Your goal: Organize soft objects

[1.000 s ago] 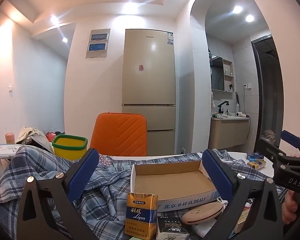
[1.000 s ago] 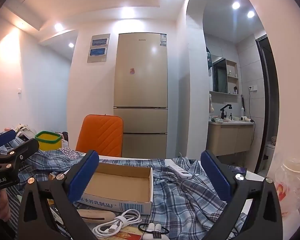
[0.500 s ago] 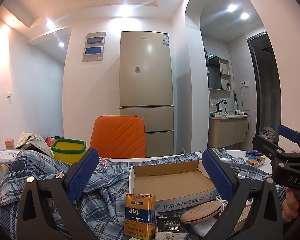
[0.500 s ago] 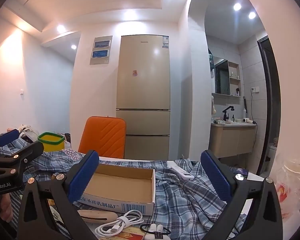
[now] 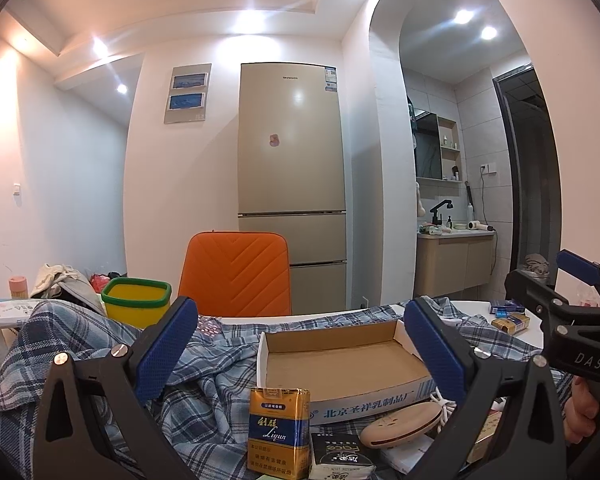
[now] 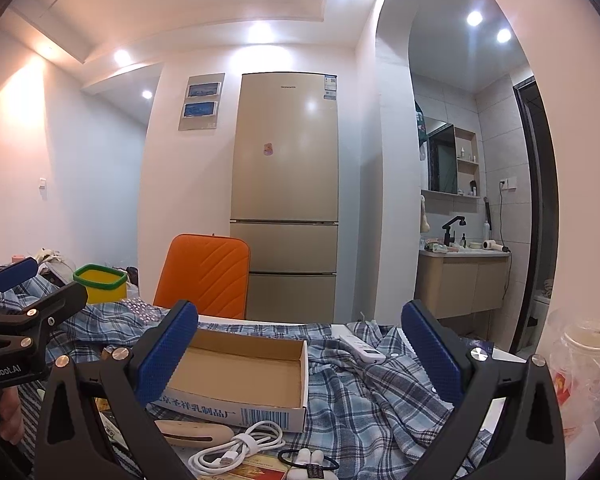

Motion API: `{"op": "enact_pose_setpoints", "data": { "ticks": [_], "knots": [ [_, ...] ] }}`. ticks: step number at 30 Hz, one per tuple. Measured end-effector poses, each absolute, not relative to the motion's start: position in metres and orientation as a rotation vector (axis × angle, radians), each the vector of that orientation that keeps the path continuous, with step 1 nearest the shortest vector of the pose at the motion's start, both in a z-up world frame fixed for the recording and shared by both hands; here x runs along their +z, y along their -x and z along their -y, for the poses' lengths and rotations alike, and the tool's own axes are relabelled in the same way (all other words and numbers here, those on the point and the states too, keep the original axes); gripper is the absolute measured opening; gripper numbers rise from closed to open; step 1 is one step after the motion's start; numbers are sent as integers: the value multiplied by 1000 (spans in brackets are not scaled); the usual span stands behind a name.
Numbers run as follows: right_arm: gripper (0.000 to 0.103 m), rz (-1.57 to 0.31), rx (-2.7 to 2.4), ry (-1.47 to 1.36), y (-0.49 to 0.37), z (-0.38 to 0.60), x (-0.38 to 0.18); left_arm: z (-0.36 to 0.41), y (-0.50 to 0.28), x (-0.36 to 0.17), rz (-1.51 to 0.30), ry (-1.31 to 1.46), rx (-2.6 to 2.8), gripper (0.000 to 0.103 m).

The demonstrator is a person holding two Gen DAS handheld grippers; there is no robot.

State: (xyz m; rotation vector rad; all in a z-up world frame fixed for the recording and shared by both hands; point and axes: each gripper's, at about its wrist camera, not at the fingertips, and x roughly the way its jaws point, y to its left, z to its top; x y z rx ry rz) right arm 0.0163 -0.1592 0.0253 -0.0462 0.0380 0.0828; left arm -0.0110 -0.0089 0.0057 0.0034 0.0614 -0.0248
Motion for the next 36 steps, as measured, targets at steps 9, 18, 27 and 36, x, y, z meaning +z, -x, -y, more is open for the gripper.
{"op": "enact_pose_setpoints", "data": {
  "ticks": [9,18,27,36],
  "knots": [
    [103,-43,82,44,-18,159,25,8,11,5,-64,-4,-24,103],
    [103,-44,82,44,-18,159,24,10,9,4,-60,-10,-22,103],
    [103,-45,82,46,-18,159,24,10,9,4,-60,-11,-22,103],
    [103,-44,82,47,-18,159,25,10,8,3,-62,-9,-21,103]
  ]
}}
